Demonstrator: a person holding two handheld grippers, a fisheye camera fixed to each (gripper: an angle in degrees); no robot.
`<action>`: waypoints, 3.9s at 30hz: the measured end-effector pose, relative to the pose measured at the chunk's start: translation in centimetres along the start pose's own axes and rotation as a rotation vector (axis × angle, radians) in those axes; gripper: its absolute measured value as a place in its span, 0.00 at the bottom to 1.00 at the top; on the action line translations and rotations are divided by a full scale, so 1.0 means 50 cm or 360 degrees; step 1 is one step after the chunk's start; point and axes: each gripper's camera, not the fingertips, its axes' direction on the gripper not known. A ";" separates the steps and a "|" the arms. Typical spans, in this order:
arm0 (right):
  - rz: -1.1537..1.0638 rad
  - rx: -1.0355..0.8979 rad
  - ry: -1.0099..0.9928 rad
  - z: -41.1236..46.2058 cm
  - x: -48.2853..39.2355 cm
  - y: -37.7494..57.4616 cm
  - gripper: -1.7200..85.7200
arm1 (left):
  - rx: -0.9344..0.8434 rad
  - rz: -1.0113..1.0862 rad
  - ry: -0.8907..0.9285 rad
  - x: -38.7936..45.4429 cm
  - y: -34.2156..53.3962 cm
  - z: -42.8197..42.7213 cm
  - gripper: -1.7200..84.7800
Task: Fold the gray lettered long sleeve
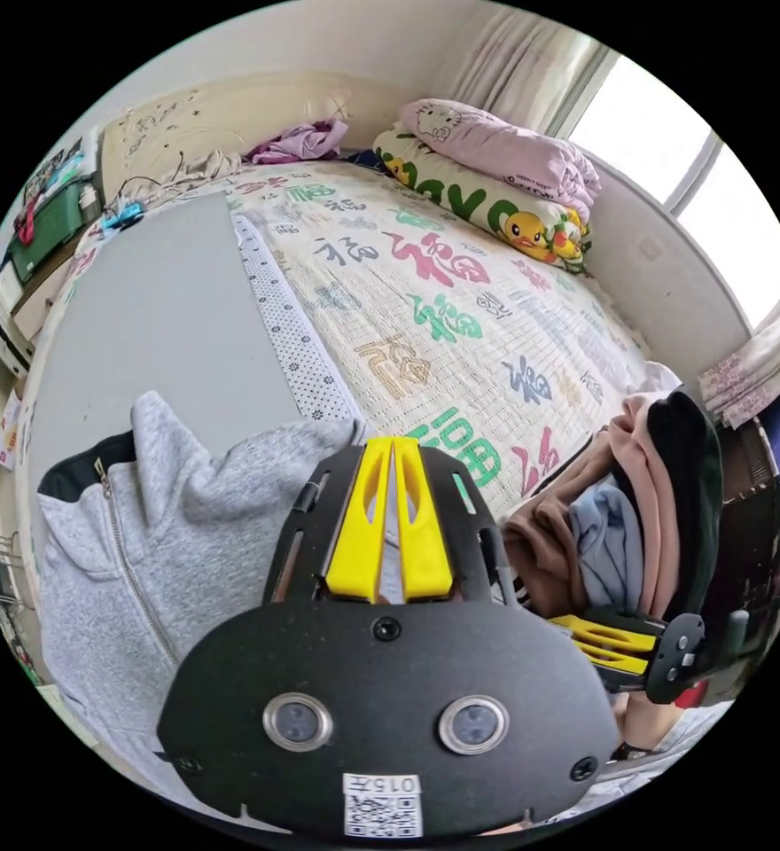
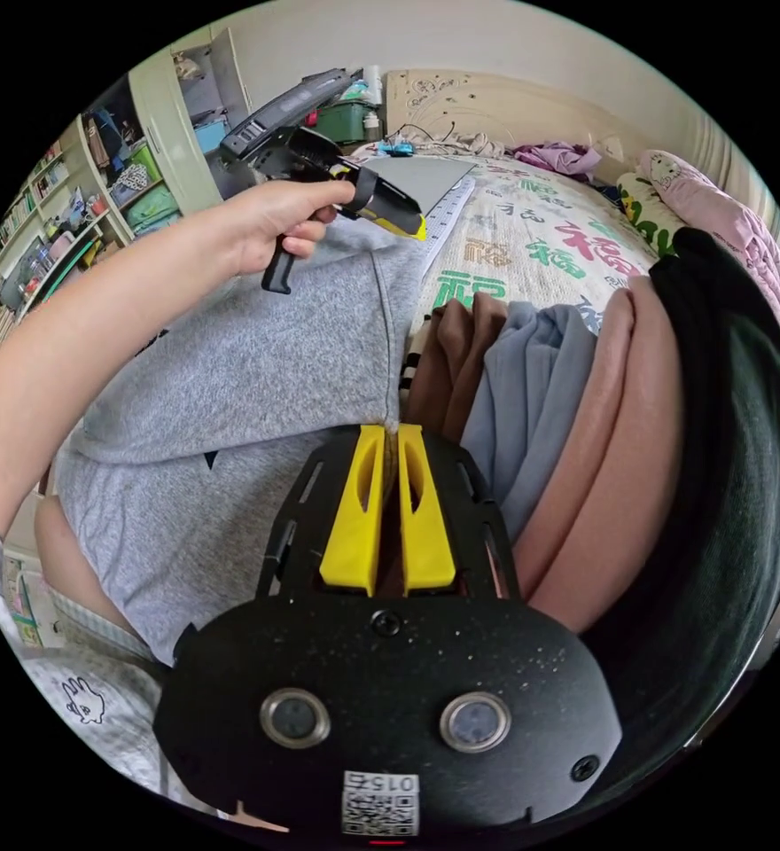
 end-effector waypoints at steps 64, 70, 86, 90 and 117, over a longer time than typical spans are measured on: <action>-0.1147 0.0157 0.0026 0.467 -0.207 0.671 0.02 | 0.0243 -0.0385 0.0490 -0.587 0.953 -0.497 0.05; -0.0940 0.0111 -0.0249 0.491 -0.090 0.730 0.01 | 0.0331 -0.0361 0.0420 -0.590 0.963 -0.556 0.03; -0.0922 0.0125 -0.0199 0.668 0.078 0.745 0.07 | 0.0212 -0.0442 0.0559 -0.678 1.018 -0.584 0.08; -0.0904 0.0039 -0.0296 0.682 0.119 0.757 0.02 | 0.0263 -0.0402 0.0490 -0.680 1.025 -0.620 0.04; -0.0583 0.0074 -0.0548 0.736 0.243 0.617 0.01 | 0.0415 -0.0784 0.0554 -0.939 1.181 -0.769 0.10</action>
